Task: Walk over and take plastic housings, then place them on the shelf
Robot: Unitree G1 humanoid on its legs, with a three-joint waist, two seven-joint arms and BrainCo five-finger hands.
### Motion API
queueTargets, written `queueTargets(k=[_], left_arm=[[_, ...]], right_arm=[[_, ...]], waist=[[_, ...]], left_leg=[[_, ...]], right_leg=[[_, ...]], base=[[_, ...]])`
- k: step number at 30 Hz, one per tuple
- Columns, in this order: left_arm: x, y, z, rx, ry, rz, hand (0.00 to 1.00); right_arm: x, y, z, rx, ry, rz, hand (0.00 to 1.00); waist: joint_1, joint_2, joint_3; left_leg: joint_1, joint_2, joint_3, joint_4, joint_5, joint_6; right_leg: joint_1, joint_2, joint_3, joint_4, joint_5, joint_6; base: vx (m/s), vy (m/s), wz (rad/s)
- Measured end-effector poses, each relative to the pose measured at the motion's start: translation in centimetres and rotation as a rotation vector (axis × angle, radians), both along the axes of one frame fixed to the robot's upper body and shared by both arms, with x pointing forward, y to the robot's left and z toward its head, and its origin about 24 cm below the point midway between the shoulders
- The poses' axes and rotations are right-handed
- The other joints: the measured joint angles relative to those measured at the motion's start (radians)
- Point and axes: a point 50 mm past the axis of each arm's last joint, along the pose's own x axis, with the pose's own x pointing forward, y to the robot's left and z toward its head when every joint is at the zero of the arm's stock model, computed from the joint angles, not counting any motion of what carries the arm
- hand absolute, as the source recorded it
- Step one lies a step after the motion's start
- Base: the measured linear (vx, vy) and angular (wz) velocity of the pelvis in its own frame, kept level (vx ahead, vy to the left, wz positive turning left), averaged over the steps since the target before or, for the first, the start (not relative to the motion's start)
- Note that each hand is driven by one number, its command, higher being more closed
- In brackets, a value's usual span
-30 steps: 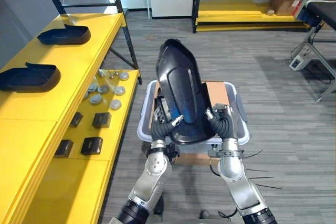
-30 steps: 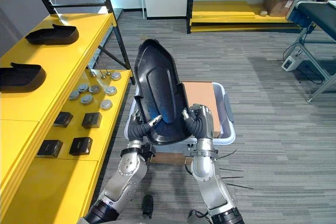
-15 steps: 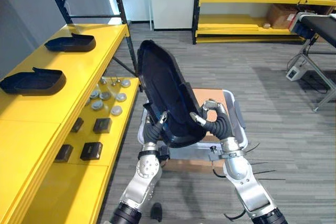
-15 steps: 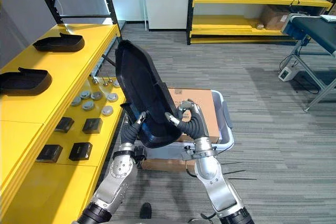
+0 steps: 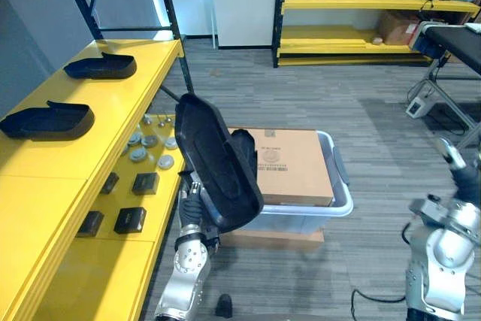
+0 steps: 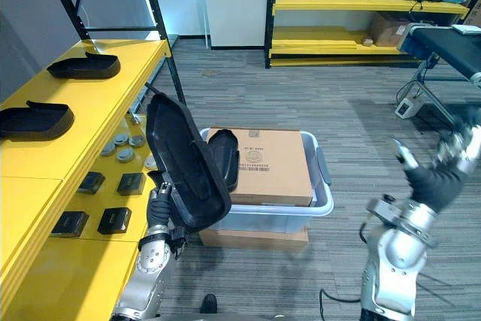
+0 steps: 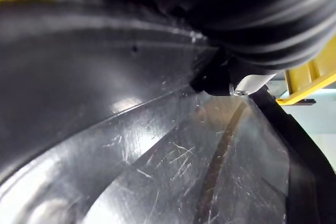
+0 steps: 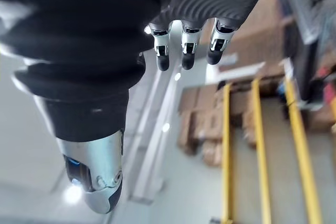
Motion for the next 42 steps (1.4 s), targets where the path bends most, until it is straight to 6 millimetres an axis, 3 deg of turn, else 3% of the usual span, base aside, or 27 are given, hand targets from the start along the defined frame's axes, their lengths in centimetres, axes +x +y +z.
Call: queueTargets(k=[3, 5, 8, 10, 12, 13, 15, 16, 17, 19, 20, 23, 25, 26, 27, 30, 31, 32, 33, 35, 36, 37, 38, 40, 41, 42], left_arm=[[-0.3, 0.4, 0.3, -0.01, -0.015, 0.022, 1.0], [-0.6, 0.5, 0.4, -0.02, -0.03, 0.011, 1.0], [-1.1, 0.5, 1.0, -0.047, -0.067, 0.007, 1.0], [-1.0, 0.3, 1.6, -0.068, -0.097, 0.005, 1.0], [-1.0, 0.0, 2.0, -0.085, -0.114, -0.008, 1.0], [-0.9, -0.2, 2.1, -0.09, -0.118, -0.009, 1.0], [-0.7, -0.4, 2.2, -0.103, -0.124, -0.007, 1.0], [-0.7, -0.5, 2.1, -0.106, -0.121, -0.008, 1.0], [-0.7, -0.6, 2.0, -0.116, -0.117, -0.013, 1.0], [-0.3, -1.1, 1.9, -0.119, -0.118, -0.045, 1.0], [-0.3, -1.4, 1.8, -0.116, -0.112, -0.072, 1.0], [-0.3, -2.1, 1.4, -0.124, -0.1, -0.139, 1.0], [-0.2, -2.5, 1.3, -0.13, -0.091, -0.156, 1.0], [0.2, -3.2, 1.3, -0.132, -0.091, -0.187, 1.0], [0.7, -3.4, 1.5, -0.129, -0.101, -0.2, 1.0], [0.9, -2.9, 1.6, -0.109, -0.104, -0.183, 1.0], [1.0, -2.7, 1.6, -0.101, -0.106, -0.181, 1.0], [1.3, -2.8, 1.7, -0.099, -0.11, -0.187, 1.0], [1.3, -2.9, 1.7, -0.099, -0.111, -0.187, 1.0], [1.2, -3.0, 0.9, -0.097, -0.084, -0.191, 1.0], [1.1, -3.0, 0.8, -0.096, -0.078, -0.194, 1.0], [1.0, -3.2, 0.7, -0.092, -0.078, -0.208, 1.0], [0.9, -3.5, 0.6, -0.103, -0.073, -0.208, 1.0], [0.4, -4.1, 0.2, -0.14, -0.053, -0.196, 1.0], [0.4, -4.2, 0.2, -0.147, -0.052, -0.199, 1.0], [0.5, -4.2, 0.2, -0.147, -0.056, -0.201, 1.0]], right_arm=[[-3.6, -0.4, -5.8, 0.187, 0.214, -0.095, 0.0], [-7.7, 1.1, -10.7, 0.366, 0.416, -0.133, 0.0], [-11.1, 4.4, -14.7, 0.542, 0.608, -0.095, 0.0], [-12.0, 6.5, -16.3, 0.628, 0.695, -0.038, 0.0], [-12.6, 8.5, -17.3, 0.686, 0.749, 0.016, 0.0], [-12.7, 8.8, -17.5, 0.698, 0.759, 0.027, 0.0], [-12.0, 9.6, -18.0, 0.705, 0.811, 0.107, 0.0], [-11.7, 9.5, -17.9, 0.694, 0.816, 0.123, 0.0], [-10.8, 9.4, -17.8, 0.662, 0.824, 0.171, 0.0], [-9.5, 9.2, -17.7, 0.642, 0.81, 0.195, 0.0], [-8.5, 9.1, -17.5, 0.627, 0.796, 0.212, 0.0], [-6.3, 9.5, -17.3, 0.597, 0.785, 0.275, 0.0], [-5.5, 9.5, -17.1, 0.572, 0.793, 0.309, 0.0], [-5.6, 9.4, -17.1, 0.569, 0.803, 0.312, 0.0], [-5.4, 9.8, -17.2, 0.57, 0.81, 0.329, 0.0], [-4.8, 10.3, -17.1, 0.553, 0.815, 0.37, 0.0], [-4.8, 10.6, -17.2, 0.55, 0.823, 0.387, 0.0], [-5.0, 10.7, -17.2, 0.554, 0.823, 0.396, 0.0], [-4.9, 10.8, -17.2, 0.553, 0.821, 0.403, 0.0], [-5.5, 10.9, -17.1, 0.547, 0.824, 0.413, 0.0], [-5.9, 11.0, -17.2, 0.55, 0.836, 0.415, 0.0], [-7.2, 11.5, -17.5, 0.567, 0.862, 0.418, 0.0], [-8.0, 11.9, -17.7, 0.579, 0.881, 0.424, 0.0], [-8.8, 11.4, -17.5, 0.57, 0.883, 0.426, 0.0], [-8.8, 11.1, -17.3, 0.559, 0.884, 0.43, 0.0], [-8.8, 11.1, -17.3, 0.558, 0.883, 0.43, 0.0]], waist=[[0.0, 0.012, -0.008], [-0.001, 0.01, -0.006], [0.007, -0.005, 0.012], [0.014, -0.021, 0.046], [0.011, -0.033, 0.063], [0.009, -0.038, 0.066], [0.009, -0.035, 0.088], [0.006, -0.032, 0.088], [0.005, -0.031, 0.088], [0.008, -0.037, 0.094], [0.012, -0.04, 0.096], [0.013, -0.077, 0.109], [0.004, -0.074, 0.113], [-0.013, -0.064, 0.116], [-0.024, -0.06, 0.128], [-0.024, -0.048, 0.136], [-0.029, -0.043, 0.137], [-0.039, -0.036, 0.137], [-0.051, -0.035, 0.139], [-0.073, -0.041, 0.139], [-0.074, -0.05, 0.135], [-0.074, -0.092, 0.118], [-0.066, -0.103, 0.119], [-0.026, -0.066, 0.097], [-0.023, -0.046, 0.085], [-0.026, -0.044, 0.083]], left_leg=[[0.002, -0.006, -0.003, 0.0, -0.002, -0.002], [0.009, -0.016, -0.021, 0.0, -0.015, -0.003], [0.027, -0.037, -0.051, 0.007, -0.019, 0.003], [-0.013, -0.067, -0.098, 0.063, -0.022, 0.008], [-0.091, -0.06, 0.031, 0.121, -0.135, 0.144], [-0.104, -0.047, 0.112, 0.149, -0.144, 0.153], [-0.143, 0.059, 0.536, 0.27, -0.153, 0.162], [-0.133, 0.081, 0.627, 0.283, -0.155, 0.165], [-0.094, 0.109, 0.79, 0.274, -0.161, 0.146], [-0.097, 0.088, 0.799, 0.246, -0.157, 0.129], [-0.095, 0.054, 0.783, 0.234, -0.162, 0.134], [-0.085, -0.011, 0.728, 0.262, -0.233, 0.145], [-0.075, -0.051, 0.678, 0.305, -0.281, 0.159], [-0.055, -0.076, 0.629, 0.313, -0.303, 0.174], [-0.025, -0.086, 0.584, 0.317, -0.321, 0.17], [0.042, -0.087, 0.531, 0.309, -0.335, 0.171], [0.071, -0.09, 0.495, 0.297, -0.336, 0.169], [0.083, -0.092, 0.447, 0.295, -0.335, 0.168], [0.087, -0.093, 0.422, 0.296, -0.336, 0.167], [0.111, -0.094, 0.343, 0.327, -0.358, 0.129], [0.115, -0.096, 0.34, 0.339, -0.368, 0.111], [0.12, -0.11, 0.35, 0.36, -0.4, 0.082], [0.137, -0.106, 0.342, 0.372, -0.416, 0.084], [0.126, -0.043, 0.341, 0.407, -0.446, 0.042], [0.115, -0.006, 0.332, 0.419, -0.452, 0.03], [0.114, 0.004, 0.328, 0.416, -0.449, 0.025]], right_leg=[[-0.001, -0.001, -0.003, 0.013, -0.014, 0.003], [-0.005, -0.014, -0.022, 0.084, -0.064, 0.005], [-0.025, -0.053, -0.053, 0.22, -0.144, 0.003], [-0.031, -0.089, -0.113, 0.289, -0.183, 0.002], [-0.018, -0.129, -0.256, 0.28, -0.189, 0.002], [-0.014, -0.148, -0.295, 0.265, -0.185, 0.003], [0.027, -0.169, -0.436, 0.247, -0.182, 0.002], [0.037, -0.169, -0.467, 0.244, -0.182, 0.002], [0.055, -0.171, -0.526, 0.242, -0.182, 0.014], [0.071, -0.183, -0.566, 0.229, -0.172, 0.035], [0.084, -0.191, -0.587, 0.213, -0.165, 0.057], [0.122, -0.267, -0.626, 0.263, -0.193, 0.097], [0.121, -0.348, -0.58, 0.415, -0.184, 0.052], [0.07, -0.399, -0.461, 0.58, -0.145, -0.035], [0.01, -0.384, -0.297, 0.689, -0.176, -0.022], [-0.089, -0.289, -0.115, 0.719, -0.262, -0.006], [-0.136, -0.227, -0.041, 0.667, -0.286, -0.006], [-0.188, -0.158, 0.065, 0.6, -0.296, 0.009], [-0.211, -0.124, 0.131, 0.567, -0.296, 0.01], [-0.259, -0.024, 0.379, 0.457, -0.26, 0.059], [-0.258, -0.018, 0.414, 0.416, -0.226, 0.068], [-0.258, -0.044, 0.432, 0.361, -0.088, 0.057], [-0.257, -0.053, 0.413, 0.406, -0.089, 0.062], [-0.237, -0.015, 0.386, 0.376, -0.099, 0.042], [-0.22, 0.006, 0.35, 0.348, -0.095, 0.021], [-0.212, 0.01, 0.333, 0.341, -0.096, 0.015]], base=[[0.04, -0.024, 0.06], [0.02, -0.031, 0.27], [0.04, -0.05, 0.39], [-0.02, -0.066, 1.04], [-0.07, -0.055, 1.77], [-0.02, 0.045, 1.86], [0.0, 0.074, 1.76], [0.1, 0.077, 1.61], [0.12, 0.092, 1.19], [0.1, 0.093, 0.98], [0.13, 0.165, 0.78], [0.15, 0.144, 0.56], [0.26, 0.199, 0.79], [0.35, 0.238, 1.24], [0.31, 0.171, 1.14], [0.29, 0.076, 0.67], [0.31, 0.011, 0.95], [0.31, -0.015, 1.11], [0.28, -0.063, 1.34], [0.25, -0.122, 1.3], [0.2, -0.154, 1.25], [0.19, -0.199, 1.09], [0.25, -0.259, 0.86], [0.23, -0.224, 0.22], [0.17, -0.168, 0.27], [0.18, -0.203, 0.43]])
